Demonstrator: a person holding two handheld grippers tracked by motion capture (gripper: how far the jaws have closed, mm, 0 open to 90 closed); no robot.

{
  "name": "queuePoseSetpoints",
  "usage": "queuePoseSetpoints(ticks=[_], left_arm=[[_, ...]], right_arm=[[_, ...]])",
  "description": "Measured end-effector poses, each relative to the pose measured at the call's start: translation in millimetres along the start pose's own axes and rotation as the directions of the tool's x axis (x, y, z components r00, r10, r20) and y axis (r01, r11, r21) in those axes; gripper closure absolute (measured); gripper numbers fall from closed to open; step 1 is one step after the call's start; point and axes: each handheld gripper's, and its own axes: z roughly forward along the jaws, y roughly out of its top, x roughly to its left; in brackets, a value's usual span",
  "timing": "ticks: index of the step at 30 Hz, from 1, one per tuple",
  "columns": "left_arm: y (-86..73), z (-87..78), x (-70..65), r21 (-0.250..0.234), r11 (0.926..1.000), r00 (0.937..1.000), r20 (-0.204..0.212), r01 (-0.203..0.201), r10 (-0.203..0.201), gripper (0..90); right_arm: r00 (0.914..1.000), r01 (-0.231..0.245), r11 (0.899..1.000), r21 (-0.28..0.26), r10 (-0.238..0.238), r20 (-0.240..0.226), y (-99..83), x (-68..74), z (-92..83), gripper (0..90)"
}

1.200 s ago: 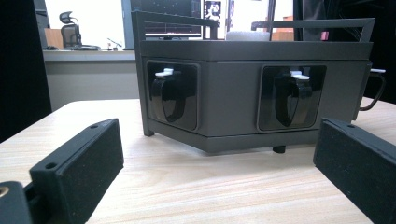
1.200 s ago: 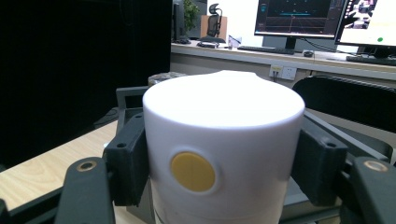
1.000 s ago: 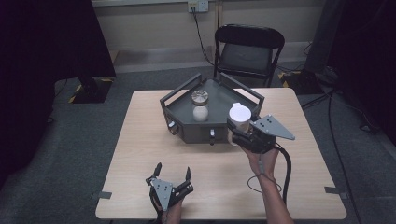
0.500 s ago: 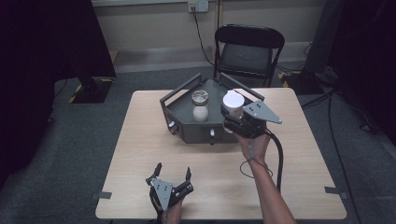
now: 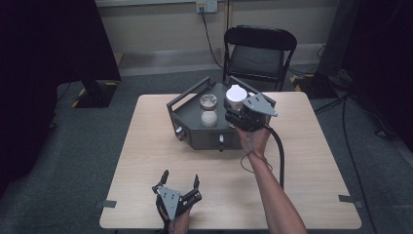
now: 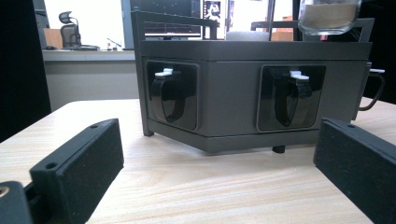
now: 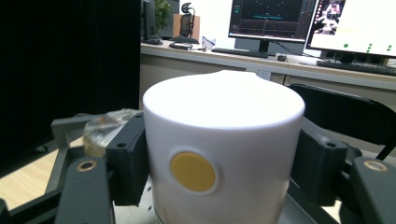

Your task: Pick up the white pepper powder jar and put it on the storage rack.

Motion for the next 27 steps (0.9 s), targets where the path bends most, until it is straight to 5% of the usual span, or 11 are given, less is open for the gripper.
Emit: queuePoseSetpoints(ticks=[27], left_arm=[[-0.2,-0.1,0.5,-0.001,1.0,1.0,0.003,0.0,0.0,1.1]], right_arm=[[0.9997,-0.013,0.999,0.044,0.012,0.02,-9.6,2.4,28.1,30.5]])
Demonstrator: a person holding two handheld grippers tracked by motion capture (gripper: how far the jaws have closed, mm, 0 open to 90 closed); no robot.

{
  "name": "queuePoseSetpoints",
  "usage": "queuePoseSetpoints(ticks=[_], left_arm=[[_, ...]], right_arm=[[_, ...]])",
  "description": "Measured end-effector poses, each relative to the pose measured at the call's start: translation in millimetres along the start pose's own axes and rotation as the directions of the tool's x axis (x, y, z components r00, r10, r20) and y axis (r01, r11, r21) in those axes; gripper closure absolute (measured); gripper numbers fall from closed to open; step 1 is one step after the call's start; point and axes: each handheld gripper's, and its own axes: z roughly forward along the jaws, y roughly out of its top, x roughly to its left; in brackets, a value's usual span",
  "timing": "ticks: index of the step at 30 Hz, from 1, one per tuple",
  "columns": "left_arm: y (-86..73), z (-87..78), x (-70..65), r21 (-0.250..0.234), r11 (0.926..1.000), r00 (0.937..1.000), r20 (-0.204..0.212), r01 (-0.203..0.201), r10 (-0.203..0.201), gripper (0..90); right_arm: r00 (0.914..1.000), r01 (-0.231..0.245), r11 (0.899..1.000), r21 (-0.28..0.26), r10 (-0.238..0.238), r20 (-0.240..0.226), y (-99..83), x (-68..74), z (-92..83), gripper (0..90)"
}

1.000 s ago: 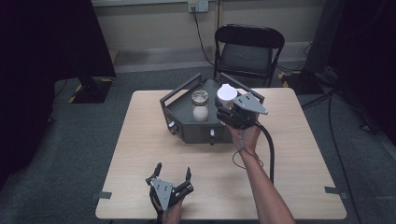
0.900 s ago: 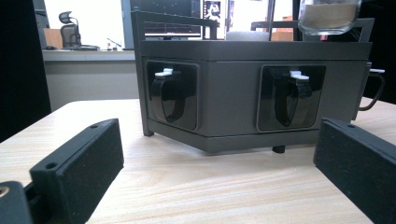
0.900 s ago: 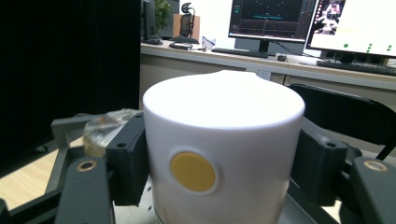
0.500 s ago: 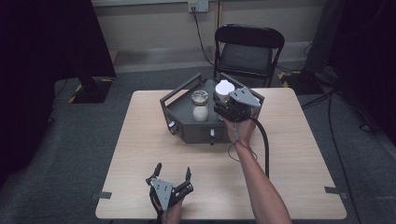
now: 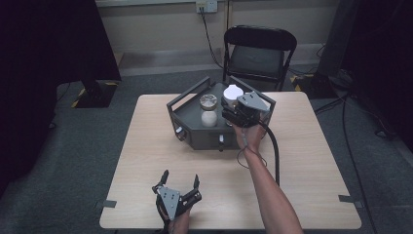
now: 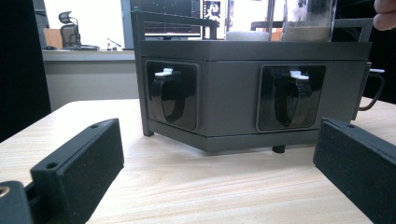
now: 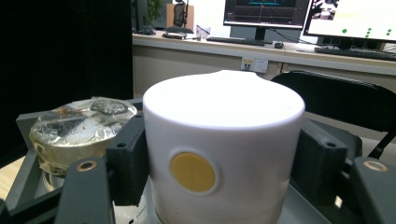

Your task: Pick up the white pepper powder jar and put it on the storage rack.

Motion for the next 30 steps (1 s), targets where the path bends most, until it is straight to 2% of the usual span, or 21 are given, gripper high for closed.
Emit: queuePoseSetpoints(ticks=[7,19,30], left_arm=[[0.0,0.0,0.0,0.0,1.0,1.0,0.0,0.0,0.0,1.1],[0.0,0.0,-0.1,0.0,1.0,1.0,0.0,-0.001,0.001,1.1],[0.0,-0.1,0.0,0.0,1.0,1.0,0.0,-0.001,0.001,1.0]], right_arm=[[1.0,0.004,1.0,0.001,-0.004,0.001,-2.8,0.8,-0.3,30.4],[0.9998,-0.019,1.0,0.018,0.019,-0.007,-0.8,-4.6,-6.1,30.4],[0.9998,-0.02,1.0,0.015,0.019,0.002,-1.6,-2.0,-5.8,30.2]])
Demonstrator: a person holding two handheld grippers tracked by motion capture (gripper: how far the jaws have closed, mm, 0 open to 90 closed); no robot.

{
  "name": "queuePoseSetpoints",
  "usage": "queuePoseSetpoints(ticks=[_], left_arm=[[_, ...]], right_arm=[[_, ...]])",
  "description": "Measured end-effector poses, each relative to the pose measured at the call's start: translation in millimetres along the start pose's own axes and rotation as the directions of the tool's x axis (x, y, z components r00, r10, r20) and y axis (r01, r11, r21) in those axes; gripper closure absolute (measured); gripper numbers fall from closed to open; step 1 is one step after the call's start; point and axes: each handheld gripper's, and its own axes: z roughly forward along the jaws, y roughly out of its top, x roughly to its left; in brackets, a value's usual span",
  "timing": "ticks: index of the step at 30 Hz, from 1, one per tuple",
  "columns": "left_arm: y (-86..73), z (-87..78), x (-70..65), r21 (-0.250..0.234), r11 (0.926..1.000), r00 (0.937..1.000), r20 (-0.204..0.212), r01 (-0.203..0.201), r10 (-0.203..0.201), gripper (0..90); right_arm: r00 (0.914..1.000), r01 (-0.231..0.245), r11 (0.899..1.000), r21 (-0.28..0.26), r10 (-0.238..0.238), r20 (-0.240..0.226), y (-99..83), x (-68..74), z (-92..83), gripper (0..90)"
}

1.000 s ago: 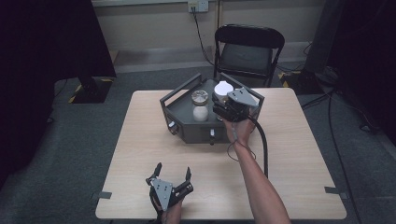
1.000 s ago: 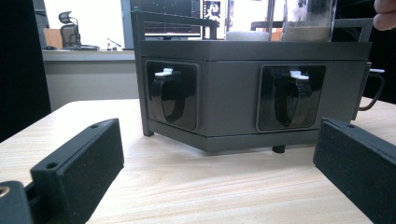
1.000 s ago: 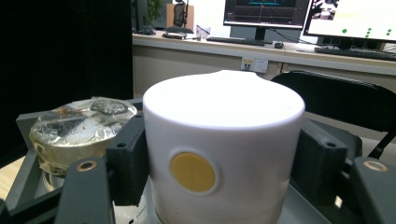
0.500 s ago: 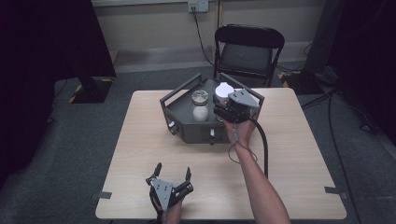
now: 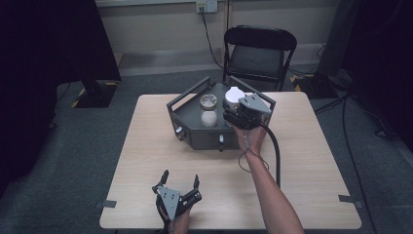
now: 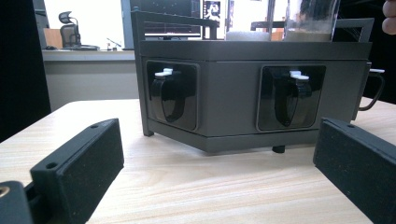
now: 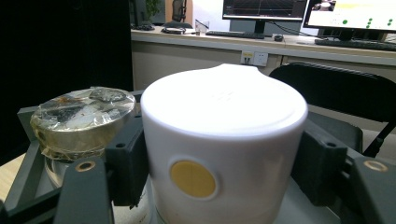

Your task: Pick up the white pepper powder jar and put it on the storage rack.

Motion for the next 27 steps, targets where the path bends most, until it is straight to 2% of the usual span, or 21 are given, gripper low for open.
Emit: queuePoseSetpoints(ticks=[8,10,12,14,16,19,20,22,27], left_arm=[[0.0,0.0,-0.1,0.0,1.0,1.0,0.0,0.0,0.0,1.0],[0.0,0.0,-0.1,0.0,1.0,1.0,0.0,0.0,0.0,1.0],[0.0,0.0,-0.1,0.0,1.0,1.0,0.0,0.0,0.0,1.0],[0.0,0.0,-0.1,0.0,1.0,1.0,0.0,0.0,0.0,1.0],[0.0,0.0,-0.1,0.0,1.0,1.0,0.0,0.0,0.0,1.0],[0.0,0.0,-0.1,0.0,1.0,1.0,0.0,0.0,0.0,1.0],[0.0,0.0,-0.1,0.0,1.0,1.0,0.0,0.0,0.0,1.0],[0.1,0.0,-0.1,0.0,1.0,1.0,0.0,0.0,0.0,1.0],[0.0,0.0,-0.1,0.0,1.0,1.0,-0.001,0.0,0.0,1.0]], right_arm=[[1.0,-0.002,1.0,0.001,0.002,-0.005,0.1,-1.6,0.3,27.9],[1.0,-0.01,1.0,0.008,0.01,0.002,-0.6,-2.6,2.3,17.9],[0.9999,-0.013,1.0,0.001,0.013,-0.009,-2.6,-5.2,2.6,14.7],[0.9999,0.011,0.999,-0.035,-0.011,0.01,-9.2,-1.8,1.5,4.1],[0.9991,0.033,0.998,-0.05,-0.032,0.027,-11.5,1.8,1.6,0.0],[0.9985,0.041,0.997,-0.059,-0.039,0.04,-12.3,3.7,1.1,0.0],[0.9982,0.031,0.995,-0.093,-0.026,0.054,-16.1,5.4,-0.8,0.0],[0.998,0.025,0.994,-0.103,-0.019,0.06,-16.1,5.7,-2.3,0.0],[0.9984,0.016,0.995,-0.097,-0.011,0.055,-14.2,3.4,-5.6,0.0]])
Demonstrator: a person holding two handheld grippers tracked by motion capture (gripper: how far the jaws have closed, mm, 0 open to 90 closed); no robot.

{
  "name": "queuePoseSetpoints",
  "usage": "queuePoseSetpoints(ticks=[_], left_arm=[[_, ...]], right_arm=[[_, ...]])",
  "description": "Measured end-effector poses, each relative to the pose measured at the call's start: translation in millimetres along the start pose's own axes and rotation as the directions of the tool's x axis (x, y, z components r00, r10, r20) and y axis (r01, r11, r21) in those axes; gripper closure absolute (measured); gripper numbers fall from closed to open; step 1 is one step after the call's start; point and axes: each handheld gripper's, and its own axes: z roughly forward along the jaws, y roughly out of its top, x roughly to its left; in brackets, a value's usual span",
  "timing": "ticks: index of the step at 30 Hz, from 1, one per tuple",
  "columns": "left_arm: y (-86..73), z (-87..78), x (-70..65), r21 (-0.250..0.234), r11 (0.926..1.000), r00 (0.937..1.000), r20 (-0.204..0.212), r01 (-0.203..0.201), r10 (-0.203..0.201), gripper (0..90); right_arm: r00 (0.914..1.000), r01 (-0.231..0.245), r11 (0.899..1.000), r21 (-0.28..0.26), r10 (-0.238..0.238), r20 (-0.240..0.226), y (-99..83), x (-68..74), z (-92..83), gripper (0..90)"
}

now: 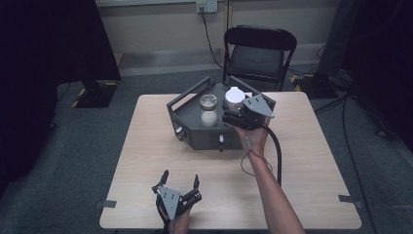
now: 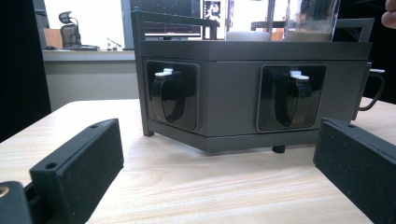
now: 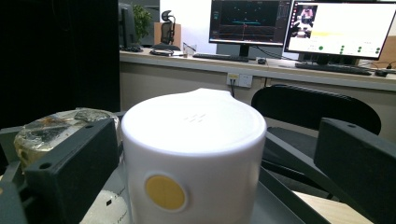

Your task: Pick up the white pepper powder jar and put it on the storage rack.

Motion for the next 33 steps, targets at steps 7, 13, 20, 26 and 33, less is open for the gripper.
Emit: queuePoseSetpoints(ticks=[7,13,20,26,33], left_arm=[[-0.1,0.0,-0.4,-0.001,1.0,1.0,-0.002,0.001,-0.001,1.0],[-0.1,0.0,-1.1,-0.001,1.0,1.0,-0.007,0.0,0.0,0.9],[-0.1,0.0,-1.1,0.0,1.0,1.0,-0.007,0.0,0.0,0.8],[0.0,0.0,-1.1,0.0,1.0,1.0,-0.007,0.0,0.0,0.8],[-0.1,0.0,-1.1,0.0,1.0,1.0,-0.007,0.0,0.0,0.8]], right_arm=[[0.9999,-0.01,1.0,-0.007,0.01,-0.007,-3.2,-3.3,-5.1,0.0],[0.9999,-0.012,0.999,-0.036,0.013,0.006,-6.6,-0.9,-11.6,0.0],[0.9999,-0.014,0.999,-0.031,0.014,-0.005,-7.0,-3.3,-17.3,0.0],[0.9998,-0.013,0.999,-0.038,0.013,-0.015,-9.9,-3.2,-22.2,0.0],[0.9994,-0.019,0.998,-0.055,0.017,-0.028,-13.4,-2.8,-30.0,0.0]])
